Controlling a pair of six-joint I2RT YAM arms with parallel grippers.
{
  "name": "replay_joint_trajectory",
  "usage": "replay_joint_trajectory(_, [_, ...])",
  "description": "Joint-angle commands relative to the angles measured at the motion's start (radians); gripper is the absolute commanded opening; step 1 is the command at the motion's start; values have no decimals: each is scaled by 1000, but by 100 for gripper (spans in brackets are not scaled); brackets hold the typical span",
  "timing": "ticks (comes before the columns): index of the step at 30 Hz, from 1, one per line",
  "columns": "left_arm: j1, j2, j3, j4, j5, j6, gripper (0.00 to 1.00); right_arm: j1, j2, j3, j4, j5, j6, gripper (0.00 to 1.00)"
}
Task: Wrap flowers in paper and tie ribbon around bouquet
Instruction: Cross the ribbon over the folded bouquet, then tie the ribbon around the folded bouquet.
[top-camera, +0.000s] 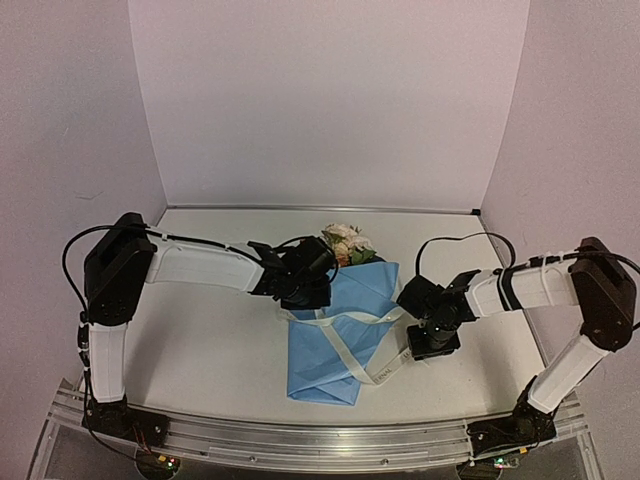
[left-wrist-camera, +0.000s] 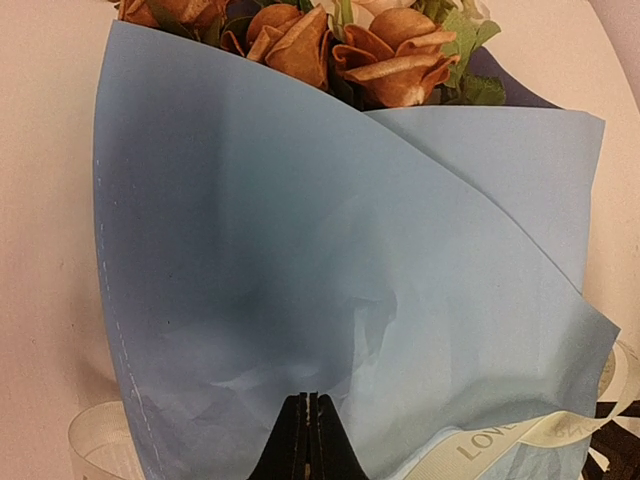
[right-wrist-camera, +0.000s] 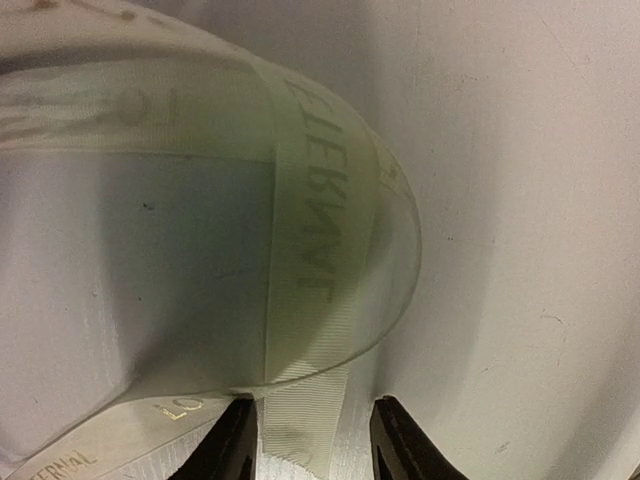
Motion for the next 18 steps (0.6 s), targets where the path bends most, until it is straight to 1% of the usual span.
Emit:
replay_joint_trajectory(1, [12,-70,-13,30,2,-1,0,4,6,-73,33,33,61,28])
replay_joint_trajectory(3, [17,-74,-18,31,0,-7,0,6,-14,-92,35,38,71,20])
replay_joint_trajectory(9, [46,-105,-44,56,9,-19,0,6,-88,-135,5,69,85,1])
replay_joint_trajectory(10, [54,-112,-49,61,13,-19,0,6,-100,-136,-7,78,85,0])
replay_joint_trajectory(18, [121,-186,-102,115,51,-6,0,5,-168,-121,-107,145,58,0])
